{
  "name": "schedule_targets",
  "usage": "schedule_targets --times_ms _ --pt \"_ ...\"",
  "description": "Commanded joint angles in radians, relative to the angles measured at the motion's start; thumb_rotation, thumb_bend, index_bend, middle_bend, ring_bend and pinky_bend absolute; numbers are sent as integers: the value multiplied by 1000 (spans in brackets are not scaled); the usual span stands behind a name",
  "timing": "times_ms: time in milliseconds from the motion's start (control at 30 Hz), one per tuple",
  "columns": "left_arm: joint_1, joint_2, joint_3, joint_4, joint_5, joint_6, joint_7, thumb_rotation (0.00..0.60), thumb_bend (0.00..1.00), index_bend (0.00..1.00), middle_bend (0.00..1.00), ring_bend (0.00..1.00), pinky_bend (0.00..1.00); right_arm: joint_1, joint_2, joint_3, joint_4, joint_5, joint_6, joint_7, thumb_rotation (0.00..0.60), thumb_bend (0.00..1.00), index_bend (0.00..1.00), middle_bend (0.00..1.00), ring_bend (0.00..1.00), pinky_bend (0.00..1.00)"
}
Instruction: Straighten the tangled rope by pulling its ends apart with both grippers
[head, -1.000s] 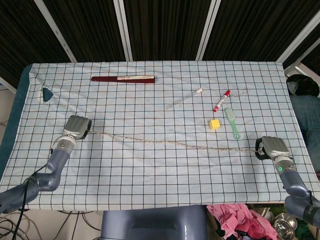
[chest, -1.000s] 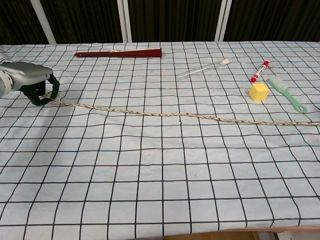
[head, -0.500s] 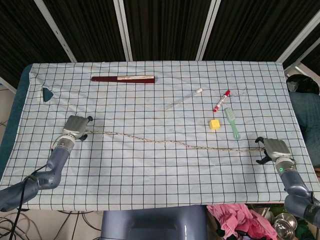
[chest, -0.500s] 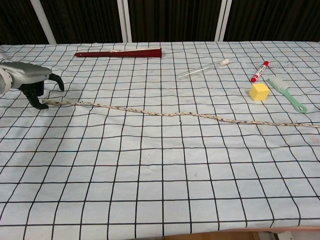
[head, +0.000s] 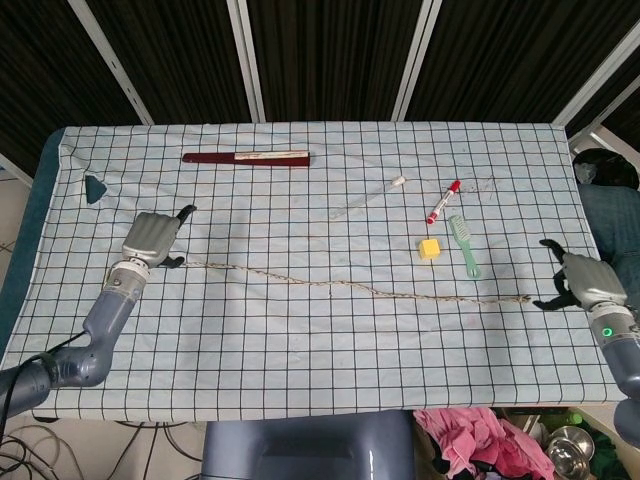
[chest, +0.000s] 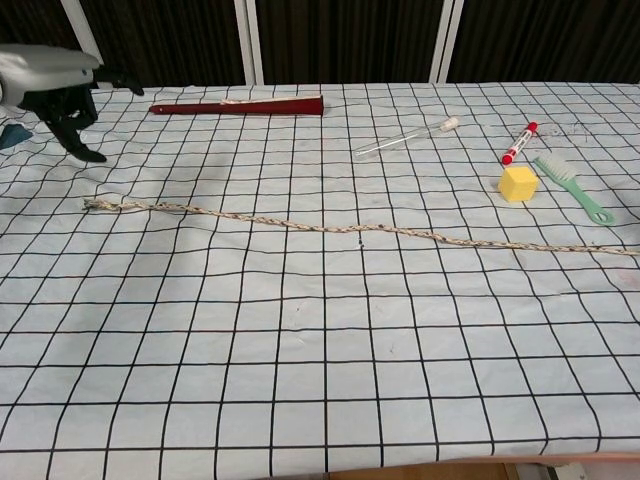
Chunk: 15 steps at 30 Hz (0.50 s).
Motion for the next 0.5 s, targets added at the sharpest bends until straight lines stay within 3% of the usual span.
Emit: schedule_targets --times_ms 33,167,233,267,367,500 --pt "82 159 -10 -292 29 225 81 600 203 155 641 581 743 -122 33 62 -135 -88 331 50 600 112 97 601 702 677" --pt "149 206 28 -431 50 359 143 600 198 156 411 333 504 -184 17 28 -219 -204 448 69 600 113 97 356 447 411" --pt "192 221 61 -476 80 419 157 600 194 154 327 237 407 -203 15 -14 -241 -275 463 49 600 113 98 287 369 346" --pt "233 232 91 -504 112 469 154 600 192 150 284 190 355 -224 2 -47 -244 -327 493 12 600 112 97 268 346 330" --pt "304 248 132 -528 163 536 107 600 175 138 203 108 228 -258 -29 -81 -243 -374 543 -24 600 112 97 251 327 323" --pt "427 262 198 -502 257 642 -20 600 161 130 158 68 115 -319 -96 -119 -216 -430 645 -62 600 113 97 233 307 304"
